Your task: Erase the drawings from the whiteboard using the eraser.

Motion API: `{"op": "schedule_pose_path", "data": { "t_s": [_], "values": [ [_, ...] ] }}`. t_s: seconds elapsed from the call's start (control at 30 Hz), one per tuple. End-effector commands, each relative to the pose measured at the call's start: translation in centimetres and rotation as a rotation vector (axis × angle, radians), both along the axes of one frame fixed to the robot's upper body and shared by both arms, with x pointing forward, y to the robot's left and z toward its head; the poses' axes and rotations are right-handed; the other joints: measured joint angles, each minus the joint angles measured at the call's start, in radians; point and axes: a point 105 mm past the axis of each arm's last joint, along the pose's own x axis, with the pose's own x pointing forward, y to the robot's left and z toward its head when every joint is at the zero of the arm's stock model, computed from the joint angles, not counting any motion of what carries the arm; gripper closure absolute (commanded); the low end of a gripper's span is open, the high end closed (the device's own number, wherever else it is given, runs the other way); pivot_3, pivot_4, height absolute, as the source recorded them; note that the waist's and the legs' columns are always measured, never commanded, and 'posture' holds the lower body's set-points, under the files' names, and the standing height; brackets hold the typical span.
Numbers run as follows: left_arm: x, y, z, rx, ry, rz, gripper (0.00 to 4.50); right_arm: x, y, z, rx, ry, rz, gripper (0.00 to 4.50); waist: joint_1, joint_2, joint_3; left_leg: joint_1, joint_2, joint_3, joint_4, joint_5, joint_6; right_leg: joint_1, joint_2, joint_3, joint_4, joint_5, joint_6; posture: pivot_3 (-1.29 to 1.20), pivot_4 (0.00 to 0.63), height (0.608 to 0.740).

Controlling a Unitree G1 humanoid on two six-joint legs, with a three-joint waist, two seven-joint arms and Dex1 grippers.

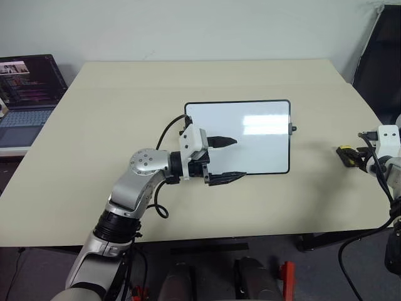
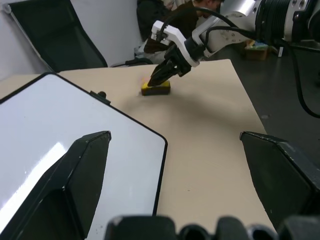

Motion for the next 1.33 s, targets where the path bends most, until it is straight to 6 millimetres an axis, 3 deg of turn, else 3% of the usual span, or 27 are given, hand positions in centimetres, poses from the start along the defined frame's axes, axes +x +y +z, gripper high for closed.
{"op": "schedule_pose_path", "data": {
  "t_s": [0.03,0.1,0.2,0.3,0.4,0.47,0.53,0.73,0.93,1.17,1.33],
  "values": [
    [0.0,0.6,1.5,-0.018,-0.064,0.02,0.0,0.3,-0.4,1.9,-0.031,-0.053,0.01,0.81,0.0,0.0,0.0,0.0,0.0,0.0,0.0,0.0,0.0,0.0,0.0,0.0,0.0,0.0,0.0,0.0,0.15,0.74],
    [0.2,1.0,1.7,-0.025,-0.071,0.043,0.0,0.3,-0.5,2.5,-0.053,-0.068,0.016,0.11,0.0,0.0,0.0,0.0,0.0,0.0,0.0,0.0,0.0,0.0,0.0,0.0,0.0,0.0,0.0,0.0,0.15,0.74],
    [1.7,3.0,3.1,-0.086,-0.109,0.176,0.0,1.0,0.9,5.3,-0.082,-0.197,0.075,0.05,-0.002,0.001,0.0,0.0,0.0,0.0,0.0,0.0,0.0,0.0,0.0,0.0,0.0,0.0,0.0,0.0,0.15,0.74],
    [5.0,7.7,4.6,-0.175,-0.192,0.492,0.0,1.8,3.5,7.5,-0.06,-0.375,0.122,0.05,-0.007,0.001,0.0,0.002,0.0,0.002,0.0,0.0,0.0,-0.001,0.001,0.003,0.001,0.0,0.0,0.0,0.15,0.74],
    [7.0,13.8,4.4,-0.192,-0.237,0.796,0.0,2.1,5.8,6.8,-0.017,-0.479,0.133,0.05,-0.01,0.0,0.0,0.004,0.001,0.002,0.0,0.0,0.0,0.0,0.002,0.004,0.003,0.0,0.0,0.0,0.15,0.74],
    [8.0,18.1,3.7,-0.199,-0.251,1.011,0.0,2.1,6.5,5.1,0.055,-0.51,0.11,0.05,-0.005,-0.001,0.0,0.004,0.002,0.002,-0.001,0.0,0.0,0.0,0.003,0.004,0.003,0.0,0.0,0.0,0.15,0.74],
    [8.3,19.5,2.6,-0.203,-0.247,1.086,0.0,1.9,6.8,3.5,0.086,-0.527,0.078,0.05,0.0,-0.001,0.0,0.003,0.001,0.002,0.0,0.0,0.0,0.0,0.002,0.004,0.002,0.0,0.0,0.0,0.15,0.74],
    [9.0,18.2,-0.6,-0.323,-0.128,1.099,0.0,1.7,8.4,1.7,0.168,-0.602,0.076,0.05,0.031,-0.001,0.0,-0.002,-0.003,0.002,0.002,0.0,0.0,-0.002,-0.005,0.002,0.0,0.003,0.005,0.0,0.15,0.74],
    [9.4,16.6,-5.4,-0.295,-0.044,1.106,0.0,1.8,9.8,0.7,0.175,-0.604,0.087,0.05,0.024,-0.001,0.0,-0.001,-0.003,0.002,0.001,0.0,0.0,-0.001,-0.005,0.002,0.001,0.004,0.005,0.0,0.15,0.74],
    [9.6,14.6,-7.2,-0.294,-0.046,1.13,0.0,1.7,10.5,-0.2,0.166,-0.605,0.07,0.05,0.019,-0.001,0.0,-0.001,-0.003,0.003,0.001,0.0,0.0,-0.002,-0.005,0.003,0.001,0.004,0.006,0.0,0.15,0.74],
    [8.8,14.4,-8.2,-0.31,-0.05,1.18,0.0,1.6,11.0,-1.5,0.165,-0.567,0.067,0.05,0.02,-0.001,-0.001,0.0,-0.003,0.003,0.001,0.0,0.0,-0.001,-0.005,0.003,0.001,0.004,0.006,0.0,0.15,0.74]
  ]
}}
